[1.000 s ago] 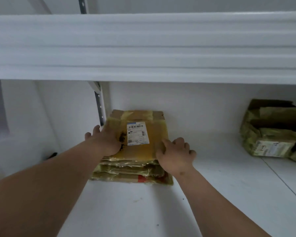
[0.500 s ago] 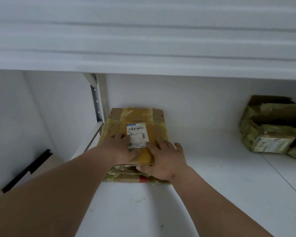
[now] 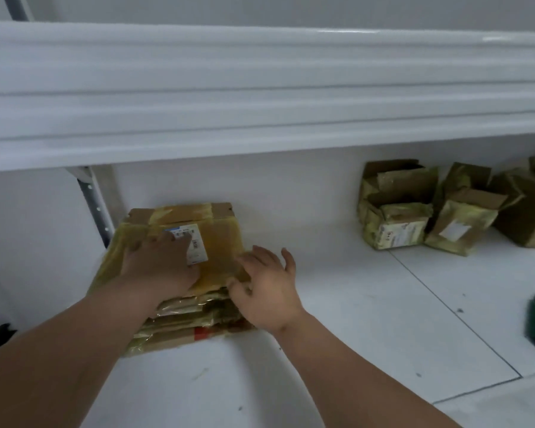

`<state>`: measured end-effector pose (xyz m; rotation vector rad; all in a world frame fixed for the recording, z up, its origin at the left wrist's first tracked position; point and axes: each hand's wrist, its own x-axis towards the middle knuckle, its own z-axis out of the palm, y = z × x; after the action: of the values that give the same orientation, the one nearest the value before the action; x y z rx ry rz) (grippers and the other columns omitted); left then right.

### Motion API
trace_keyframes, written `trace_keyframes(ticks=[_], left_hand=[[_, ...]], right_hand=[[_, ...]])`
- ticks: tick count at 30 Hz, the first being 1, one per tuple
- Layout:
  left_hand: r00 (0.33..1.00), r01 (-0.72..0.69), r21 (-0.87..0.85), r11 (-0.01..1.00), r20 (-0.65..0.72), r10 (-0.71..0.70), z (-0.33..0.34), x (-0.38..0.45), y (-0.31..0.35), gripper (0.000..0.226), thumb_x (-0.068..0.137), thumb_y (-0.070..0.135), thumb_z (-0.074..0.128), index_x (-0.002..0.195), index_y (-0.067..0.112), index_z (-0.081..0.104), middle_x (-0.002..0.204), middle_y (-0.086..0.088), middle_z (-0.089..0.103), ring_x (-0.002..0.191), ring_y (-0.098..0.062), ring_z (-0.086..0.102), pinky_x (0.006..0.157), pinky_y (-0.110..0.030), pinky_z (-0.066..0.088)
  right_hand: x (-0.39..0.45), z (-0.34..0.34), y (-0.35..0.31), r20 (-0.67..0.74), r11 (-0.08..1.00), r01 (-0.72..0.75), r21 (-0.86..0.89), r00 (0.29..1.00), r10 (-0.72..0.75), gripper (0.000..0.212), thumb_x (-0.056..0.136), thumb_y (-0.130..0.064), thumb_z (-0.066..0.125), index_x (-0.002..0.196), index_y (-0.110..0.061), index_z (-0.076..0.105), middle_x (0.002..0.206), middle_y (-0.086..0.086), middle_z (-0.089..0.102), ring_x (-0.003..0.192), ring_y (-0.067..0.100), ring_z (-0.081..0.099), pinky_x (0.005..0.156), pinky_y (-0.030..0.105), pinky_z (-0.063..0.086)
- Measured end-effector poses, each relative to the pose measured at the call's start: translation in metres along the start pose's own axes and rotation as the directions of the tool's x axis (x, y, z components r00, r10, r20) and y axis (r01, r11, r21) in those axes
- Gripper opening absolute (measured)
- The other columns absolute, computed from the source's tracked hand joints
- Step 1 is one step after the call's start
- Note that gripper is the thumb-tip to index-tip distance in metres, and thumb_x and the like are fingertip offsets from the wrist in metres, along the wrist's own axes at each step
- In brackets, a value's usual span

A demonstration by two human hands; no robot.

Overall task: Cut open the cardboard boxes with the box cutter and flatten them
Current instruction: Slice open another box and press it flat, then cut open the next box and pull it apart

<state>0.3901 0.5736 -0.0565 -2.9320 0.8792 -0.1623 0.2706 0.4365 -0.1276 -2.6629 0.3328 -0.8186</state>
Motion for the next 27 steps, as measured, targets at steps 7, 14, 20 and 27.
trace_keyframes(ticks=[7, 14, 20, 27], left_hand=[[0.965, -0.216, -0.211, 0.953, -0.197, 0.175, -0.024, -0.003, 0.102, 0.028, 0.095, 0.041, 0.048, 0.121, 0.03, 0.056, 0.127, 0.004, 0.053, 0.117, -0.02, 0.051, 0.094, -0.033, 0.04], [0.914, -0.334, -0.144, 0.932, -0.291, 0.283, -0.022, -0.021, 0.232, 0.019, 0.093, 0.043, 0.058, 0.086, 0.026, 0.056, 0.098, 0.003, 0.066, 0.097, -0.022, 0.062, 0.079, -0.028, 0.036], [0.926, -0.372, -0.187, 0.909, -0.148, 0.348, -0.017, -0.035, 0.358, 0.032, 0.093, 0.049, 0.056, 0.08, 0.02, 0.065, 0.084, 0.003, 0.069, 0.083, -0.019, 0.063, 0.071, -0.029, 0.042], [0.877, -0.48, -0.167, 0.861, -0.097, 0.47, 0.006, -0.026, 0.454, 0.026, 0.102, 0.03, 0.047, 0.105, 0.02, 0.071, 0.109, 0.003, 0.069, 0.104, -0.019, 0.061, 0.092, -0.031, 0.044]], right_hand=[[-0.033, -0.049, 0.071, 0.024, 0.976, -0.198, -0.086, 0.979, 0.201, 0.047, 0.087, -0.041, 0.041, 0.126, -0.031, 0.063, 0.129, -0.006, 0.06, 0.125, 0.017, 0.049, 0.11, 0.042, 0.017], [-0.102, -0.122, 0.186, 0.081, 0.895, -0.385, -0.225, 0.908, 0.411, 0.038, 0.095, -0.034, 0.047, 0.131, -0.032, 0.058, 0.136, -0.009, 0.052, 0.13, 0.014, 0.042, 0.111, 0.039, 0.016], [-0.168, -0.196, 0.294, 0.046, 0.705, -0.52, -0.482, 0.789, 0.613, 0.036, 0.093, -0.036, 0.046, 0.126, -0.028, 0.059, 0.133, 0.0, 0.046, 0.126, 0.026, 0.039, 0.103, 0.044, 0.028], [-0.195, -0.219, 0.365, 0.206, 0.779, -0.331, -0.532, 0.842, 0.498, 0.015, 0.065, -0.022, 0.069, 0.08, -0.017, 0.071, 0.09, 0.009, 0.062, 0.082, 0.034, 0.061, 0.054, 0.027, 0.045]])
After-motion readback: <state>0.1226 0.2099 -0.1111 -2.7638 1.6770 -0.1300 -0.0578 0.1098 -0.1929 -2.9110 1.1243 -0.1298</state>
